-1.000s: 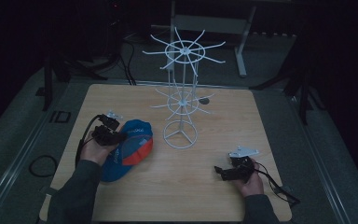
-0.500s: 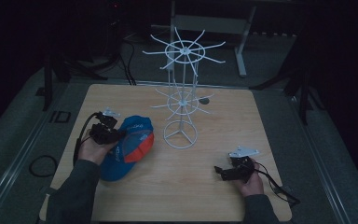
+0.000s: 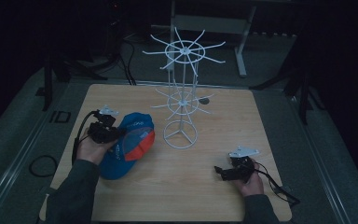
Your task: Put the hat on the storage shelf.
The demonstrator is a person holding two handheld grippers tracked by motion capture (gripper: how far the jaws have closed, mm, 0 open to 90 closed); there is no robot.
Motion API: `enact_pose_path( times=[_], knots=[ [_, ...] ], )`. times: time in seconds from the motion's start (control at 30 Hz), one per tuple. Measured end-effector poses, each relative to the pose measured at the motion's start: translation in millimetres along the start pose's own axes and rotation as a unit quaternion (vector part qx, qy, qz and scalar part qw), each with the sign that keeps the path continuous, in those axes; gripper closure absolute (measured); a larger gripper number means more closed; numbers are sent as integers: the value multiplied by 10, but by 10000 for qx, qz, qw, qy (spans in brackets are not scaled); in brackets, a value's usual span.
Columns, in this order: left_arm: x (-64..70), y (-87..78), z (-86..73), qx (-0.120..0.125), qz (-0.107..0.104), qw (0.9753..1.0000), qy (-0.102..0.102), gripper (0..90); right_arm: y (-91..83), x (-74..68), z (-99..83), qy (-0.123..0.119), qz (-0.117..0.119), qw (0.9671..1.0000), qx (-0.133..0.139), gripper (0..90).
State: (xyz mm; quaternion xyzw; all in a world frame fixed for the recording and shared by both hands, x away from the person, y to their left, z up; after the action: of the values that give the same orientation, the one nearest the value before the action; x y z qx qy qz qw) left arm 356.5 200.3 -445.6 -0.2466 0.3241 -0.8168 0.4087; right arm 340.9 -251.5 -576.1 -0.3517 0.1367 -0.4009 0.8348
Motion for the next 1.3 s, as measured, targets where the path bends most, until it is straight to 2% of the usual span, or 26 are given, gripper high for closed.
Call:
enact_pose_path(
  times=[0.33, 1.3],
  knots=[
    [37, -67, 37, 140, -104, 9998, -9, 900, 0, 0, 0, -1, -1, 10000, 0, 118],
    [111, -224, 103, 433, -176, 9989, 7, 900, 1, 0, 0, 2, -2, 10000, 5, 118]
  ],
)
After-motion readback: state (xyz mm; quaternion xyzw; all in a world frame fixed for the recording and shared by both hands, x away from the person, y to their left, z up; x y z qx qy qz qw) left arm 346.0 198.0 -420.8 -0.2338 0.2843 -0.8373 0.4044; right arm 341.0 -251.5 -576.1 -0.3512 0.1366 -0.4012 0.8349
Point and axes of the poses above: each handheld gripper's, and its own axes: y roughly forward along the jaws, z roughly out of its top, x roughly to its right, the point moved 2 cm from there along y, roughly forward along the jaws, and after that the axes turned 4 degrees about -z, right-handed, at the moved point
